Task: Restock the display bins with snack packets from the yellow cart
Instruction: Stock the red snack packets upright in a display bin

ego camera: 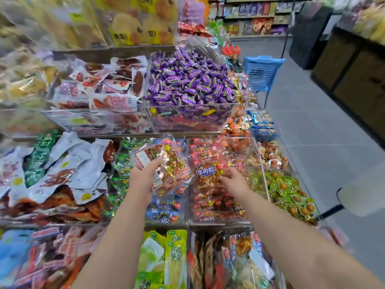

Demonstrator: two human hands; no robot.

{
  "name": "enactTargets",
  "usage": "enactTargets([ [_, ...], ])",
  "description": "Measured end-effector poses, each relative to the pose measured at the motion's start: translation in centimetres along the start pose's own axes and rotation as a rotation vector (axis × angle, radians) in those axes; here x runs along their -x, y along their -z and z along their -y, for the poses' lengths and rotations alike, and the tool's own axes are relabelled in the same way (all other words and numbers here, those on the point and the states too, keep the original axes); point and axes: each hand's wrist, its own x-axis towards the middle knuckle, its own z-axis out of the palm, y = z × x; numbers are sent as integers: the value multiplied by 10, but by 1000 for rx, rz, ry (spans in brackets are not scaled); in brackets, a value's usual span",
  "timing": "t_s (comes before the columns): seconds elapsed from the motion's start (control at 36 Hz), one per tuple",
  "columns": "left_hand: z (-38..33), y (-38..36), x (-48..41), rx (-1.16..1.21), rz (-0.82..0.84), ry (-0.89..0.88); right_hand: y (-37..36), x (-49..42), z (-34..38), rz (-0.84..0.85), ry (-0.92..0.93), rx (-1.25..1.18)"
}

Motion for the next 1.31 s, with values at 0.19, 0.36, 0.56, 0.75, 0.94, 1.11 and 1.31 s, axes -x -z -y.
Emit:
enactTargets([
  [0.19, -3, -13, -11, 24, 66, 22, -17, -12, -3, 52, 0, 107],
  [0.36, 5, -19, -17, -1, 89, 57, -27, -18, -8, -137, -32, 174],
  [0.56, 11, -17, -13, 21, 143, 66, -34, -16, -1, -243, -144, 381],
  [0.75, 13, -32, 2, 24, 169, 10, -7, 19, 7, -346, -16, 38],
  [0.94, 24, -57, 16, -360, 247, -76, 23, 55, 26, 140, 16, -415],
  [1.11, 27, -59, 22, -581, 223, -70, 30, 64, 27, 211, 34, -255],
  [1.31, 15, -28, 7, -413, 30, -26, 62, 54, 23, 88, 82, -318],
])
